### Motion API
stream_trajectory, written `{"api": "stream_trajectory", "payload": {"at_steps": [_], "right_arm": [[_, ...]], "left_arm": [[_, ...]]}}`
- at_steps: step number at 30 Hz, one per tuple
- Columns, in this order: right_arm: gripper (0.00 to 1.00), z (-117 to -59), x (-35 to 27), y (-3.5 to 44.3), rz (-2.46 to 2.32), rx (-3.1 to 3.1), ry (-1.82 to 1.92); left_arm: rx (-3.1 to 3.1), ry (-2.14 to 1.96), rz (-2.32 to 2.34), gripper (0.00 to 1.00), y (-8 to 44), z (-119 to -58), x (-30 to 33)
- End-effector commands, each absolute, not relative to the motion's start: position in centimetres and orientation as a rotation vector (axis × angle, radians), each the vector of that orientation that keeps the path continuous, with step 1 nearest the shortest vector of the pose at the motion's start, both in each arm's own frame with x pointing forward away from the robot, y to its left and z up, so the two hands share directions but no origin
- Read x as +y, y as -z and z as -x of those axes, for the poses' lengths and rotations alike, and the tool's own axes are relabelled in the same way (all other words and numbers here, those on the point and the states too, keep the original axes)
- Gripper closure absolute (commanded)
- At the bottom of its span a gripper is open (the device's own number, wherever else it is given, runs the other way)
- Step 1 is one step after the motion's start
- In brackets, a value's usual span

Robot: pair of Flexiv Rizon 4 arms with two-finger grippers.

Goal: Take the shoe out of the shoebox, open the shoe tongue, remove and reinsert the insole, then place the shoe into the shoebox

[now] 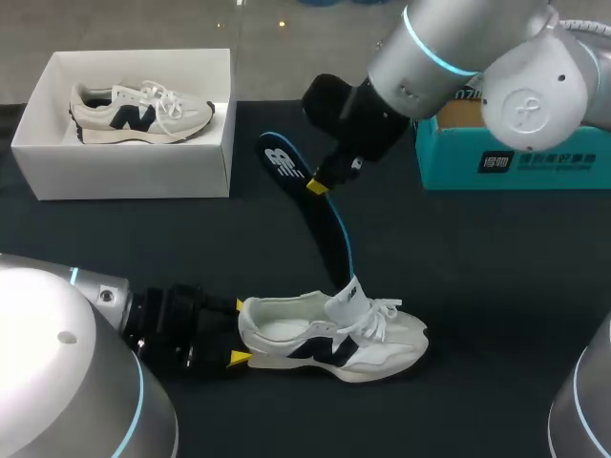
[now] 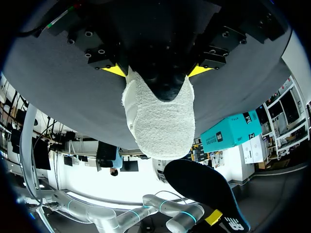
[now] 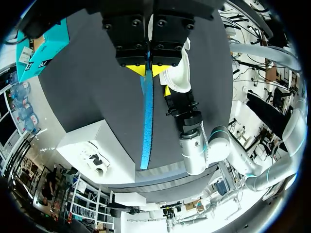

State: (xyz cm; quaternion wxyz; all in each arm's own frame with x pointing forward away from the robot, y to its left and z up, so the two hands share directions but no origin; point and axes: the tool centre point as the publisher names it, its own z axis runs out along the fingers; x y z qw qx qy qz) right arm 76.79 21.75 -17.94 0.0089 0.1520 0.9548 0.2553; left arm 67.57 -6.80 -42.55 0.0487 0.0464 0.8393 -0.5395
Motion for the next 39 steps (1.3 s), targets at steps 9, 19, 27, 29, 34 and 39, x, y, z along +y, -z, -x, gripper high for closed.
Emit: {"api": "stream_trajectory", "payload": {"at_steps": [9,19,27,29,34,39], "right_arm": [[1.00,-76.8,21.8,18.1,-0.474,2.982,-0.799],[1.00,-78.4,22.7,15.7,-0.467,2.928,-0.923],[1.00,-79.5,22.0,11.9,-0.469,2.866,-1.134],[1.00,-79.5,21.7,11.1,-0.483,2.847,-1.194],[1.00,-78.7,21.6,8.8,-0.498,2.806,-1.302],[1.00,-77.7,21.3,7.4,-0.501,2.796,-1.371]], "left_arm": [[2.560,1.641,-0.143,1.00,42.9,-67.6,-6.8],[2.560,1.641,-0.143,1.00,42.9,-67.6,-6.8],[2.560,1.641,-0.143,1.00,42.9,-67.6,-6.8],[2.560,1.641,-0.143,1.00,42.9,-67.6,-6.8],[2.560,1.641,-0.143,1.00,42.9,-67.6,-6.8],[2.560,1.641,-0.143,1.00,42.9,-67.6,-6.8]]}}
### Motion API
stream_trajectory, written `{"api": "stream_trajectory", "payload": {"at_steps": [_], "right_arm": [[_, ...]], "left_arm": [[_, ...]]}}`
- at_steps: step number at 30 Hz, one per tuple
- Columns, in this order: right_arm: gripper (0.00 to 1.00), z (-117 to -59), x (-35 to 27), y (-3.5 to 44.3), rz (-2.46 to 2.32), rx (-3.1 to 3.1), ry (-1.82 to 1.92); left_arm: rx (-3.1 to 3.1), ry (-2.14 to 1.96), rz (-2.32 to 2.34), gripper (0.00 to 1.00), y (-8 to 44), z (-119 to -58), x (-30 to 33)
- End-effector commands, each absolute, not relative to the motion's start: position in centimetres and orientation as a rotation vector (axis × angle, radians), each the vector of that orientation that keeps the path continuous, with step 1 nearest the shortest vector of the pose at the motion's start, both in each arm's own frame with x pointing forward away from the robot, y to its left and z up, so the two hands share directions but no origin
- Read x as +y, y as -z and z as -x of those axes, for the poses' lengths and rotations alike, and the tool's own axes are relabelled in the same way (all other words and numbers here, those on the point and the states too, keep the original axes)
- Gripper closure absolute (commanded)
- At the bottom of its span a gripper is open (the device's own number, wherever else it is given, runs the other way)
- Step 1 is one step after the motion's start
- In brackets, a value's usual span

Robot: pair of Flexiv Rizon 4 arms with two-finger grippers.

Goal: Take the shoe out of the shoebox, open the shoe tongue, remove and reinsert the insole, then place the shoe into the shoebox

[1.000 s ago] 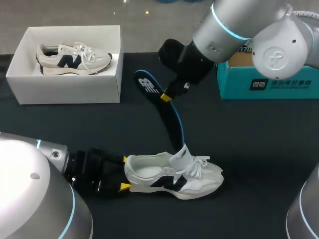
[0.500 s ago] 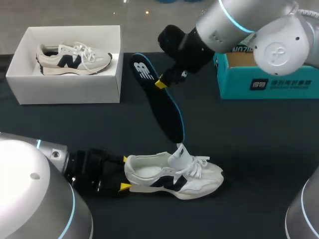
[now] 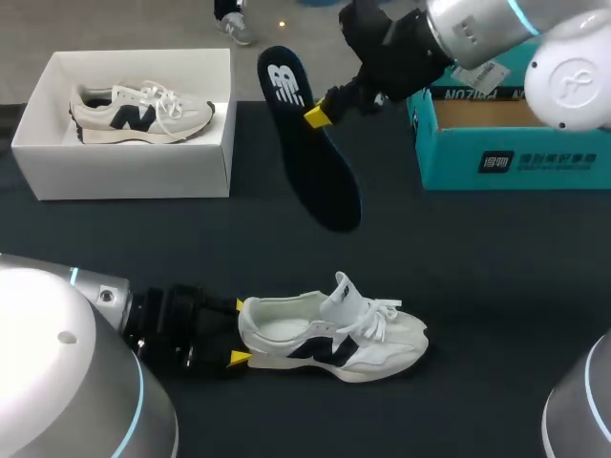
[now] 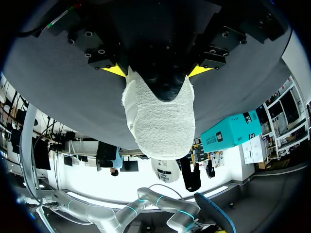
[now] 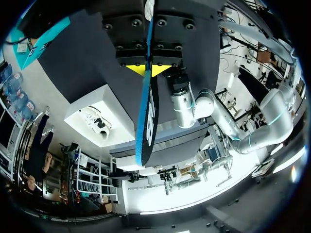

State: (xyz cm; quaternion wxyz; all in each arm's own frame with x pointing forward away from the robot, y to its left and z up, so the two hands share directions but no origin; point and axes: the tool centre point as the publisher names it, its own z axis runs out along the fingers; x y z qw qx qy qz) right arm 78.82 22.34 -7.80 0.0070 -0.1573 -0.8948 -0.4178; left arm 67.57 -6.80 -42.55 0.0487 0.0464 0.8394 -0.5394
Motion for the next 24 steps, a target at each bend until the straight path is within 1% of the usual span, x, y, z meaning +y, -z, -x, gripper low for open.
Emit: {"api": "stream_trajectory", "payload": {"at_steps": [1,10,24], "right_arm": [[1.00,-77.5,21.2,7.0,0.484,-2.769,1.379],[1.00,-75.1,20.0,3.5,0.479,-2.689,1.484],[1.00,-72.7,18.0,-0.8,0.563,-2.620,1.498]], "left_arm": [[2.560,1.641,-0.143,1.00,42.9,-67.6,-6.8],[2.560,1.641,-0.143,1.00,42.9,-67.6,-6.8],[2.560,1.641,-0.143,1.00,42.9,-67.6,-6.8]]}}
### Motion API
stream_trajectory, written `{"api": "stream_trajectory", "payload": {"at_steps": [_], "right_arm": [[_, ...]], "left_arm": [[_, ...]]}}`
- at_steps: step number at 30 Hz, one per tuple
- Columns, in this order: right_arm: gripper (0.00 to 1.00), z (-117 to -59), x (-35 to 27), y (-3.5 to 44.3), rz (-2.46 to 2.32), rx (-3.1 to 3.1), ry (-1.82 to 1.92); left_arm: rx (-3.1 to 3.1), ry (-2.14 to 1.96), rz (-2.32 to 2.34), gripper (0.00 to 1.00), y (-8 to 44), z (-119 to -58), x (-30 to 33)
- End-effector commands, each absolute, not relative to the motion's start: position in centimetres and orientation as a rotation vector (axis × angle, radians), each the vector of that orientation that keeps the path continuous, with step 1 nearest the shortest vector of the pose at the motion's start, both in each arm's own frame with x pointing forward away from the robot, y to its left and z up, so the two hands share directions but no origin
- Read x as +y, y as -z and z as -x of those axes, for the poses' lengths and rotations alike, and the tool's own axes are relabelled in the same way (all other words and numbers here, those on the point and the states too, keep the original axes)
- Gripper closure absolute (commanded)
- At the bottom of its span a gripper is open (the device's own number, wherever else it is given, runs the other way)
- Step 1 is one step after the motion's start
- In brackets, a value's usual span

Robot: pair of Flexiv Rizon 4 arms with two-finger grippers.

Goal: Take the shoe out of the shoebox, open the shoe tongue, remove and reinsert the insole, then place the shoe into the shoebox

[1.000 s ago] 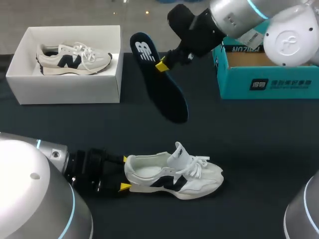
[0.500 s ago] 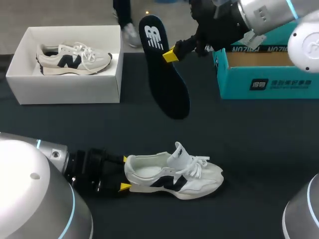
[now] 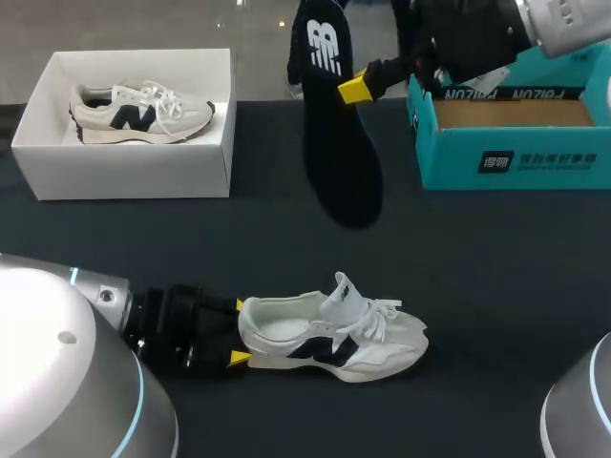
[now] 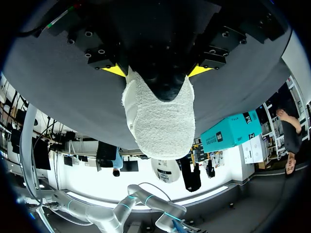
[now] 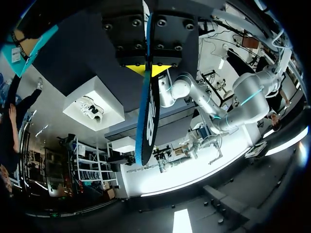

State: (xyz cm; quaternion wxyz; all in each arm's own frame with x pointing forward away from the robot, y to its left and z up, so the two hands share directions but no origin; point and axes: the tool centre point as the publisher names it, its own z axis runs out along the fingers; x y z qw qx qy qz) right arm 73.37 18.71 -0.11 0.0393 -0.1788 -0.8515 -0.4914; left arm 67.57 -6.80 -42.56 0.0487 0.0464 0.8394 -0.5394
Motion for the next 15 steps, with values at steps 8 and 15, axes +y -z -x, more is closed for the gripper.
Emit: {"api": "stream_trajectory", "payload": {"at_steps": [8,15], "right_arm": [[1.00,-71.8,17.2,-2.3,0.559,-2.578,1.531],[1.00,-71.3,17.2,-3.2,0.562,-2.555,1.486]], "left_arm": [[2.560,1.641,-0.143,1.00,42.9,-67.6,-6.8],[2.560,1.641,-0.143,1.00,42.9,-67.6,-6.8]]}}
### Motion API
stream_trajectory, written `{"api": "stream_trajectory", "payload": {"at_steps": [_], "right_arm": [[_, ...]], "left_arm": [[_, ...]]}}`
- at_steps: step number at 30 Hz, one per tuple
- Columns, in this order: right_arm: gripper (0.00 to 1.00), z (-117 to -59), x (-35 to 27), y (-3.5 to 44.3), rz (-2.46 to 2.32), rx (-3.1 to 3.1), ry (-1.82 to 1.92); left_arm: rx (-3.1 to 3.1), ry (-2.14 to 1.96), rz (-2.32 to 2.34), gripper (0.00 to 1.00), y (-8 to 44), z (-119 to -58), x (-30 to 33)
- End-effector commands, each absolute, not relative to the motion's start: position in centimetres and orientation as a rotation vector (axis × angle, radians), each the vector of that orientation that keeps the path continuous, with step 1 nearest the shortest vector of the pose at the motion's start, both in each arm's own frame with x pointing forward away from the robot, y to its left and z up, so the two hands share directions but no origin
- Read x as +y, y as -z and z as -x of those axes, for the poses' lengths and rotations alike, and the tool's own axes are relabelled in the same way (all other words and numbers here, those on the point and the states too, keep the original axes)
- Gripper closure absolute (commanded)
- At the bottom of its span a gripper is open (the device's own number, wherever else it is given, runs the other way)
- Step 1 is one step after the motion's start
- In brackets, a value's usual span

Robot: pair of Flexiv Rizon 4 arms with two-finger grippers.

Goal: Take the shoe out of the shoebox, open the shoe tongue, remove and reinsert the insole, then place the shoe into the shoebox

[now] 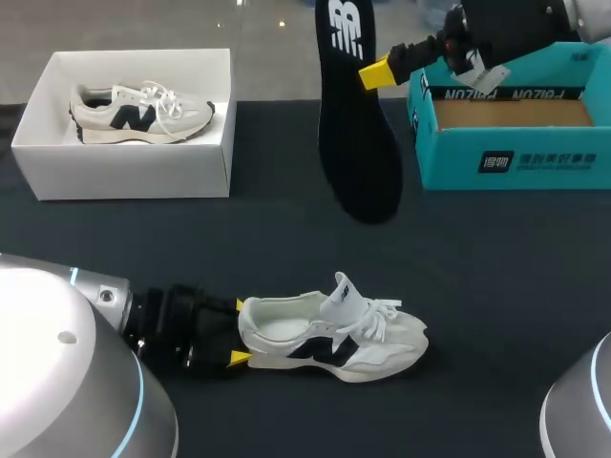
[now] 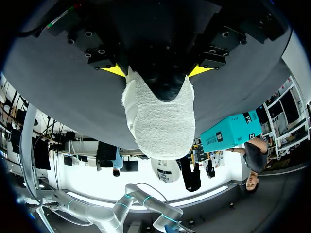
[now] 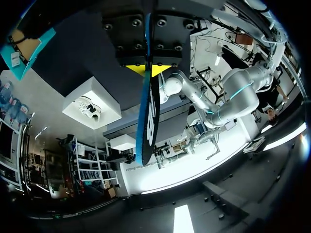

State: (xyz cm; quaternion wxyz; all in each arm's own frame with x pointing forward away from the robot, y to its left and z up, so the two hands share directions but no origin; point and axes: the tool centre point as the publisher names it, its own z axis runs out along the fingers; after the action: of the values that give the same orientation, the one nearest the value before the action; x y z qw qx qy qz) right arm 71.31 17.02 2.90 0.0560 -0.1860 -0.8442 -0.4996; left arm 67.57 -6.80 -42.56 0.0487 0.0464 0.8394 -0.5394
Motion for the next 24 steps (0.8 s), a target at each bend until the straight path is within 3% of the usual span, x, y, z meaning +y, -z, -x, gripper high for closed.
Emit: {"api": "stream_trajectory", "payload": {"at_steps": [1,24], "right_arm": [[1.00,-71.33,17.35,-3.01,0.573,-2.552,1.470],[1.00,-71.42,17.60,-2.80,0.563,-2.553,1.462]], "left_arm": [[2.560,1.641,-0.143,1.00,42.88,-67.63,-6.85],[2.560,1.641,-0.143,1.00,42.88,-67.63,-6.85]]}}
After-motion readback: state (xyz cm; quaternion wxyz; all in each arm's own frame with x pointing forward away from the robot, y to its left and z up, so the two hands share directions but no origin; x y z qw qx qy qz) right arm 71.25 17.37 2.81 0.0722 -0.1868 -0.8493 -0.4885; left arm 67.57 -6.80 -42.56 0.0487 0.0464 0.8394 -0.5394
